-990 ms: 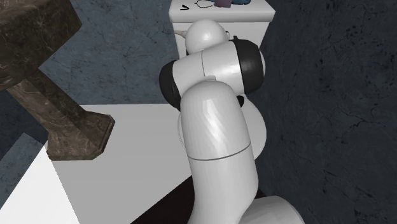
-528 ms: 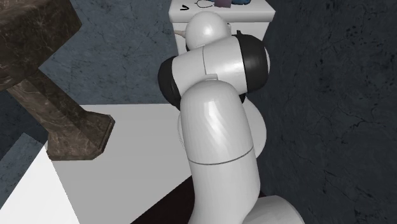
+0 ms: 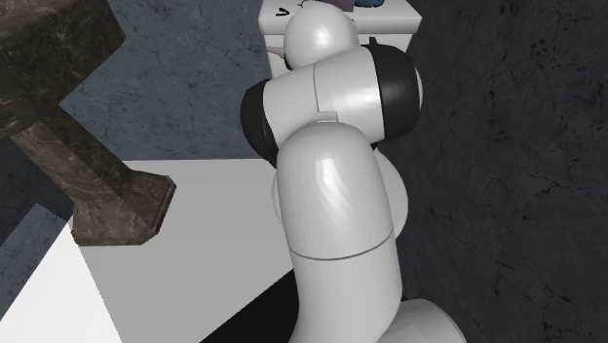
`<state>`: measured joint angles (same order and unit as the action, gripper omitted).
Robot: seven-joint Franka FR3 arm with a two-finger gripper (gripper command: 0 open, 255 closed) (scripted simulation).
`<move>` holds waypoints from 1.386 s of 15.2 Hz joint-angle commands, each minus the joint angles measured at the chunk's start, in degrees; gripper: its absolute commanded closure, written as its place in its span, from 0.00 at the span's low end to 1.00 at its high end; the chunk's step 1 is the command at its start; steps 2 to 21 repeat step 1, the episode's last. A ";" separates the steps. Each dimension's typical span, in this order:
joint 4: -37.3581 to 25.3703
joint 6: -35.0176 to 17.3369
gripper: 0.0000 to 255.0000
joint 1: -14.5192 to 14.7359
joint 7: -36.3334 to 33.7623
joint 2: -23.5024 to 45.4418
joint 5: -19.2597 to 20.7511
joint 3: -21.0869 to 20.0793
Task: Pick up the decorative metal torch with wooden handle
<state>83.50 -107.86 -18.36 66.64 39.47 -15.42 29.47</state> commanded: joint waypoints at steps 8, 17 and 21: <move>-0.02 0.28 1.00 0.02 0.01 -0.26 0.11 0.09; -0.02 0.28 1.00 0.02 0.01 -0.26 0.11 0.09; -0.02 0.28 1.00 0.02 0.01 -0.26 0.11 0.09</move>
